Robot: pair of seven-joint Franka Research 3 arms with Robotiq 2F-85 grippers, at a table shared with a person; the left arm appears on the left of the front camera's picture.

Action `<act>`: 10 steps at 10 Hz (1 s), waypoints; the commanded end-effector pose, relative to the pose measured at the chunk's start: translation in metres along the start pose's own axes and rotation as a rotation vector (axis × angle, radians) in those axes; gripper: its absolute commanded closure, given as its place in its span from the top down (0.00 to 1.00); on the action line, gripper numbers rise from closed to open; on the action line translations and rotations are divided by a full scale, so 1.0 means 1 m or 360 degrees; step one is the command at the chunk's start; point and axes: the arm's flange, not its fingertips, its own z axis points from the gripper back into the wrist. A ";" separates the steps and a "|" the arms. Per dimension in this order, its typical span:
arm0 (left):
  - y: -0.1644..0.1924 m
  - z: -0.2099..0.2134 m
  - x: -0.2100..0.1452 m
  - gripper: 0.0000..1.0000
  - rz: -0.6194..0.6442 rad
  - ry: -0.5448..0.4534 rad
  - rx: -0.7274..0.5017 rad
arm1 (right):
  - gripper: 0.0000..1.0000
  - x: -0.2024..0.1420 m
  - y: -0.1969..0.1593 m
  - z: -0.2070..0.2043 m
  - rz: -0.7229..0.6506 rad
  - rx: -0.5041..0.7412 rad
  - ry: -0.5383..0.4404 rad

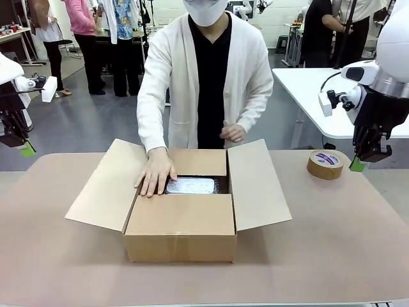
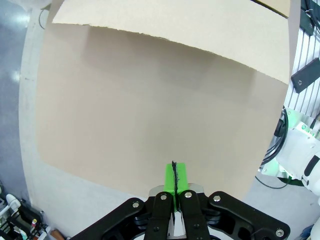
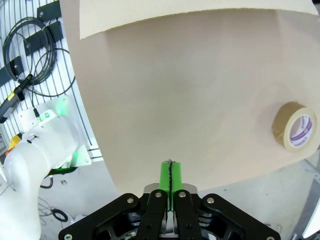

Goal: Wrap the clocks to prevent damage.
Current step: Push the right (or left) flap of the Package Box to close it.

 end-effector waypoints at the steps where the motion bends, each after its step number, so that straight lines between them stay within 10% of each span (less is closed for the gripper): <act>1: -0.002 0.000 0.000 0.00 0.0032 -0.0014 0.0009 | 0.01 0.000 0.003 -0.002 -0.0016 0.0011 -0.0007; 6: -0.002 0.000 0.000 0.00 0.0032 -0.0014 0.0009 | 0.01 0.022 -0.063 -0.085 0.0599 0.0253 -0.0613; 10: -0.002 0.000 0.000 0.00 0.0032 -0.0014 0.0009 | 0.01 0.028 -0.070 -0.101 0.0308 0.0133 -0.0653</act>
